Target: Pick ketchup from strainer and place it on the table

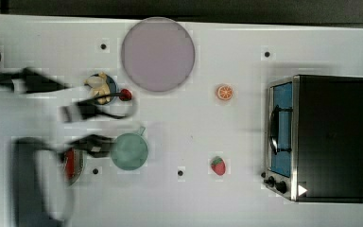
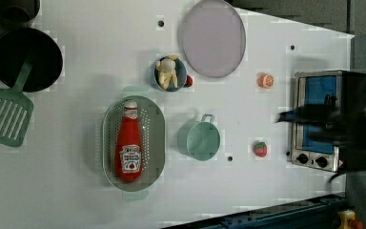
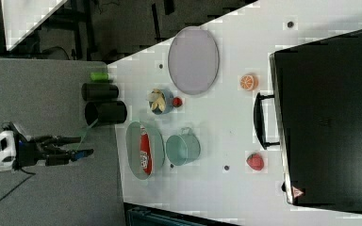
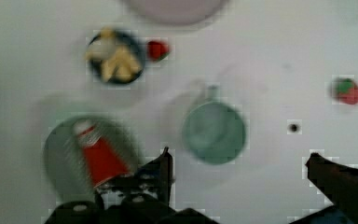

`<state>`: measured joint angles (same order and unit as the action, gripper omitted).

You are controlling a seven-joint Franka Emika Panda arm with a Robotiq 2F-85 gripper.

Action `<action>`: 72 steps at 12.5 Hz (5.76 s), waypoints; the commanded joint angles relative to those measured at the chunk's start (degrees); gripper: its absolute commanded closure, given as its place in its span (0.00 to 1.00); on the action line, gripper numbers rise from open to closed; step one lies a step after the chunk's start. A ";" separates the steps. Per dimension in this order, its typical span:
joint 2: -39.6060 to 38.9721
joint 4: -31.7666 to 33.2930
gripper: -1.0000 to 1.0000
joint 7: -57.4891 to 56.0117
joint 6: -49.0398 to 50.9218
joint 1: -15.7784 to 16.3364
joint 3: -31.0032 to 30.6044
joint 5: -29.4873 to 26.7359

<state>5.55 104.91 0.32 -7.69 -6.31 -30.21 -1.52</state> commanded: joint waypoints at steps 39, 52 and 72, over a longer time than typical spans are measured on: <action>-24.91 19.25 0.40 20.40 -49.79 1.44 -19.47 13.65; -12.44 3.30 0.40 -5.55 -20.16 -13.70 -9.51 -2.01; -19.73 27.12 0.40 -10.43 -40.23 -15.84 12.11 0.46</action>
<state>-14.46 132.38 -7.77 -45.71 -21.98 -19.05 -0.85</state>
